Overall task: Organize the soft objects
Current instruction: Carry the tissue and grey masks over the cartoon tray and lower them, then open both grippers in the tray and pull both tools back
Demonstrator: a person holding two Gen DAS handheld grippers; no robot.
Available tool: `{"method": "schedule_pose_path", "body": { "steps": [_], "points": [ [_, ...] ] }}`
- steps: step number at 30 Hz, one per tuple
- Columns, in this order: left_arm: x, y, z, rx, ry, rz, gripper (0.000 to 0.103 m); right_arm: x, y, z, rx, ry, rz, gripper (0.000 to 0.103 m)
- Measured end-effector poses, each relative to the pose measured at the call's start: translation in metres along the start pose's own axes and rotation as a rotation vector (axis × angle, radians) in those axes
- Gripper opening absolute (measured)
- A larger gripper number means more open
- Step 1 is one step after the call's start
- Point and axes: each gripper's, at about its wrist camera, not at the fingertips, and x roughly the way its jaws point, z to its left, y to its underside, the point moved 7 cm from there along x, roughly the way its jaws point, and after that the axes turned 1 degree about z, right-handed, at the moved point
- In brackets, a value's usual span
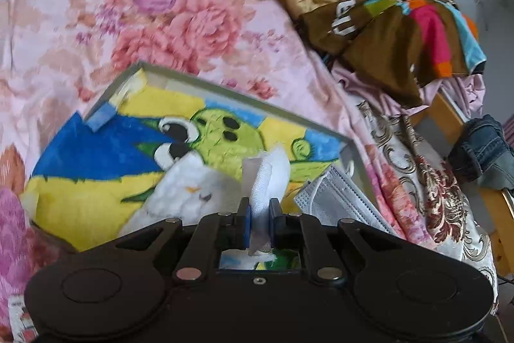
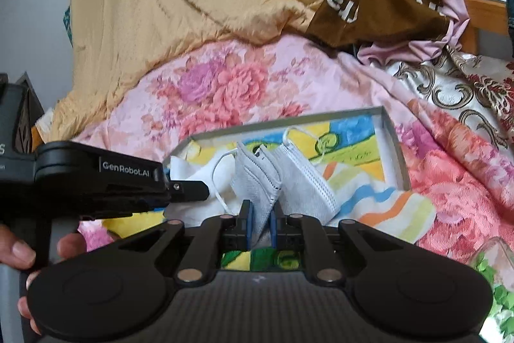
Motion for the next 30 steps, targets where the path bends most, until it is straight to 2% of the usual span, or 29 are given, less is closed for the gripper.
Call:
{"method": "schedule_pose_path", "body": {
  "steps": [10,13,14,19,23,27,30],
  "points": [
    [-0.001,0.008,0.011,0.016,-0.035,0.026,0.019,-0.002,0.004,0.007,-0.011,0.009,0.007,0.022],
    [-0.003,0.010,0.010,0.037,-0.050,0.026,0.023,-0.003,0.002,0.009,-0.023,0.022,0.001,0.022],
    [-0.004,0.011,0.010,0.045,-0.059,0.026,0.028,-0.004,0.001,0.010,-0.024,0.022,0.001,0.022],
    [-0.011,0.013,0.012,0.048,-0.069,0.026,0.040,-0.012,0.000,0.015,-0.051,0.034,-0.018,0.023],
    [-0.020,0.013,0.013,0.063,-0.075,0.010,0.051,-0.022,-0.002,0.017,-0.048,0.036,-0.039,0.038],
    [-0.033,0.012,0.011,0.095,-0.085,-0.028,0.068,-0.034,-0.005,0.019,-0.043,0.041,-0.059,0.049],
    [-0.046,0.012,0.009,0.124,-0.084,-0.054,0.073,-0.044,-0.007,0.022,-0.054,0.044,-0.075,0.056]
  ]
}}
